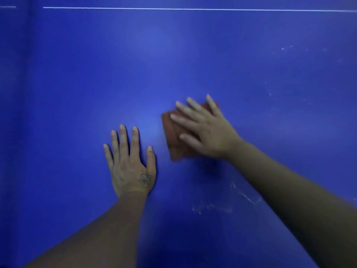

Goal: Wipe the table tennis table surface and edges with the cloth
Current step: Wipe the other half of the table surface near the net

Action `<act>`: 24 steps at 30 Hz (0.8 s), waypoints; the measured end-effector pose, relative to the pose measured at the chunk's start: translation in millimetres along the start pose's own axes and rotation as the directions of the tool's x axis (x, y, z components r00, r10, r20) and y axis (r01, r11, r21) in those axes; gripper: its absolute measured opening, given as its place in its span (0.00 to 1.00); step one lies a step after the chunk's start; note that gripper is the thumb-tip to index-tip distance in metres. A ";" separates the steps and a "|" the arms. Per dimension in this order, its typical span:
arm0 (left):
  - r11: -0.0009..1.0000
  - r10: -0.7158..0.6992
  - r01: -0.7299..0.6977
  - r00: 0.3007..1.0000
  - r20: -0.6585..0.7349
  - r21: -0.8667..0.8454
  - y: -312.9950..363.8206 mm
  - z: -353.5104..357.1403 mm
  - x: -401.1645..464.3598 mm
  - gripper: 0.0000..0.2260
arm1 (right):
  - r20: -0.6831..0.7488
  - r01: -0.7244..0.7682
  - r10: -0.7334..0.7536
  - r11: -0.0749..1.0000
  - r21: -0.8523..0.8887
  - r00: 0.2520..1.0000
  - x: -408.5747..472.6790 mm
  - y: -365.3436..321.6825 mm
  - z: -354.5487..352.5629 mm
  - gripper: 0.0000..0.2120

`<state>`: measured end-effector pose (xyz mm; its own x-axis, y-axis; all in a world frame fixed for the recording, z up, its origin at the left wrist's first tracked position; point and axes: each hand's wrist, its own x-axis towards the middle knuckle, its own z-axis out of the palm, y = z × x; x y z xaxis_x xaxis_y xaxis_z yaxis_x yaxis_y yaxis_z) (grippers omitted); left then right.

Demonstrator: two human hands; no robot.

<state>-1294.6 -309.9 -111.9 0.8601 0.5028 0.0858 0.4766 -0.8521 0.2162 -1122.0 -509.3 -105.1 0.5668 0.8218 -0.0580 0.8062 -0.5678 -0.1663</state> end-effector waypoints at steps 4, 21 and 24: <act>1.000 -0.008 0.008 1.000 0.021 0.004 0.3 0.2 -1.0 0.30 | -0.033 -0.143 0.142 0.989 -0.031 0.989 -10.9 49.9 -2.2 0.27; 0.980 0.012 -0.013 1.000 -0.004 -0.198 -8.9 -24.3 -31.8 0.27 | -0.040 -0.728 0.733 0.679 0.095 0.679 -197.2 -87.2 21.6 0.34; 0.989 0.100 -0.099 0.995 0.004 -0.113 -23.5 -33.5 -87.5 0.28 | -0.041 -0.759 0.762 0.647 0.074 0.646 -149.6 -55.6 13.1 0.30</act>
<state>-1387.1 -329.0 -91.9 0.9043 0.4142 0.1035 0.3652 -0.8760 0.3151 -1253.8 -600.0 -100.0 0.9875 0.0966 -0.1242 0.0795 -0.9875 -0.1362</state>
